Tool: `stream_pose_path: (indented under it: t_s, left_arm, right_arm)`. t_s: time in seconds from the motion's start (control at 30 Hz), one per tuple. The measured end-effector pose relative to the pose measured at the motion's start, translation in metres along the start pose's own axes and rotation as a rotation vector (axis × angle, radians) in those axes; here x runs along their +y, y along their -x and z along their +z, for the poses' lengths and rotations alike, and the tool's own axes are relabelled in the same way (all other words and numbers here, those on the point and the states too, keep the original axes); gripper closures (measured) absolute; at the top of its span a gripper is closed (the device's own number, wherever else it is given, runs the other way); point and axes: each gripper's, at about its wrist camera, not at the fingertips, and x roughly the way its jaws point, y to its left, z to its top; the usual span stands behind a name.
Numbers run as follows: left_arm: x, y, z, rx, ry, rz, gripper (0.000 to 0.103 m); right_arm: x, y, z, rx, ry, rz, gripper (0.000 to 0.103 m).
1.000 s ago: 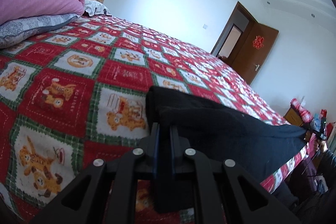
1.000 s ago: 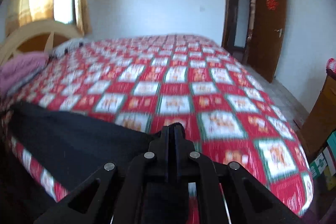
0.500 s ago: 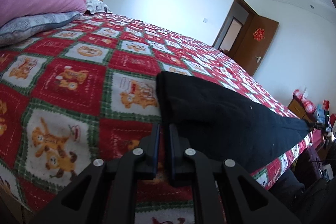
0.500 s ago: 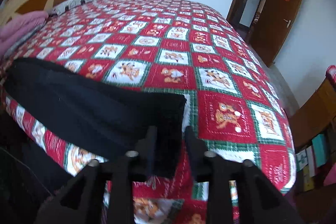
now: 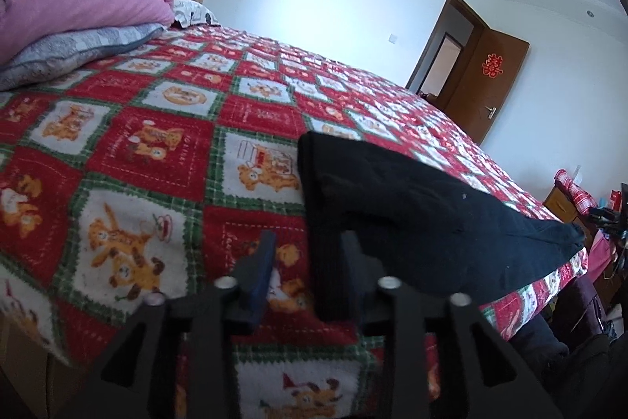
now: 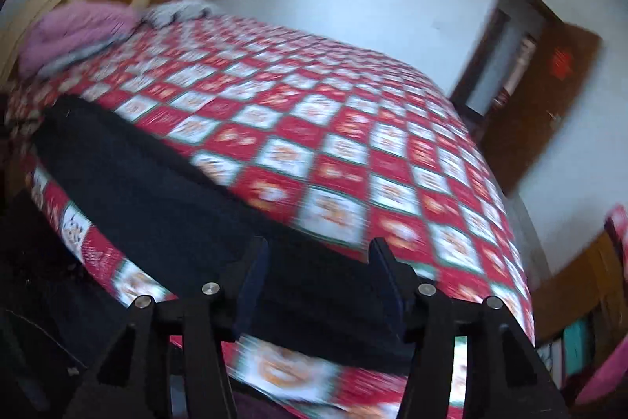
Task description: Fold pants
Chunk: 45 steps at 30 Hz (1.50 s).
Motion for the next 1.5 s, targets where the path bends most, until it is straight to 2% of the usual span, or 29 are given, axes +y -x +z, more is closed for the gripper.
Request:
stream_pose_path:
  t_s: [0.07, 0.1, 0.23, 0.37, 0.47, 0.53, 0.7, 0.77, 0.87, 0.9, 0.97, 1.0, 1.07, 1.27, 1.37, 1.5]
  left_arm:
    - [-0.004, 0.005, 0.005, -0.030, -0.002, 0.014, 0.045]
    - [-0.005, 0.005, 0.009, -0.039, 0.004, 0.011, 0.043]
    - [-0.014, -0.006, 0.020, -0.044, 0.032, -0.046, 0.042]
    - [-0.023, -0.030, 0.024, -0.003, 0.058, -0.077, 0.043]
    - [-0.029, -0.042, 0.022, 0.023, 0.053, -0.063, 0.043]
    - [-0.028, -0.046, 0.020, 0.034, 0.070, -0.067, 0.043]
    - [-0.027, -0.045, 0.019, 0.062, 0.081, -0.064, 0.059]
    - [-0.031, -0.045, 0.021, 0.069, 0.068, -0.070, 0.076]
    - [-0.040, -0.046, 0.024, 0.090, 0.035, -0.061, 0.084]
    - [-0.042, -0.046, 0.025, 0.092, 0.032, -0.070, 0.086]
    - [-0.046, -0.044, 0.026, 0.094, 0.023, -0.094, 0.093]
    - [-0.047, -0.043, 0.027, 0.094, 0.019, -0.099, 0.094]
    - [-0.048, -0.040, 0.029, 0.089, 0.025, -0.120, 0.099]
    - [-0.040, -0.021, 0.046, 0.048, 0.101, -0.206, 0.099]
    - [-0.033, -0.016, 0.052, 0.057, 0.138, -0.247, 0.099]
    - [-0.024, -0.017, 0.049, 0.064, 0.141, -0.148, 0.098]
  right_arm:
    - [0.037, -0.016, 0.011, 0.017, 0.070, 0.002, 0.048]
    - [0.057, -0.024, 0.016, 0.020, 0.109, 0.018, 0.048]
    - [0.135, -0.056, 0.026, 0.008, 0.269, 0.086, 0.048]
    - [0.178, -0.079, 0.031, -0.006, 0.315, 0.129, 0.048]
    - [0.199, -0.089, 0.029, -0.032, 0.370, 0.089, 0.048]
    - [0.205, -0.093, 0.029, -0.040, 0.389, 0.066, 0.048]
    - [0.208, -0.110, 0.035, -0.051, 0.380, 0.042, 0.048]
    - [0.211, -0.119, 0.036, -0.058, 0.392, 0.007, 0.048]
    - [0.215, -0.132, 0.038, -0.042, 0.405, -0.004, 0.050]
    - [0.216, -0.134, 0.038, -0.039, 0.404, 0.004, 0.069]
    - [0.218, -0.137, 0.039, -0.019, 0.393, 0.031, 0.088]
    - [0.218, -0.136, 0.038, -0.022, 0.387, 0.033, 0.094]
    - [0.217, -0.129, 0.039, -0.033, 0.376, 0.051, 0.096]
    - [0.204, -0.093, 0.045, -0.105, 0.299, 0.103, 0.098]
    - [0.202, -0.076, 0.045, -0.133, 0.279, 0.123, 0.098]
    - [0.209, -0.075, 0.036, -0.127, 0.307, 0.112, 0.098]
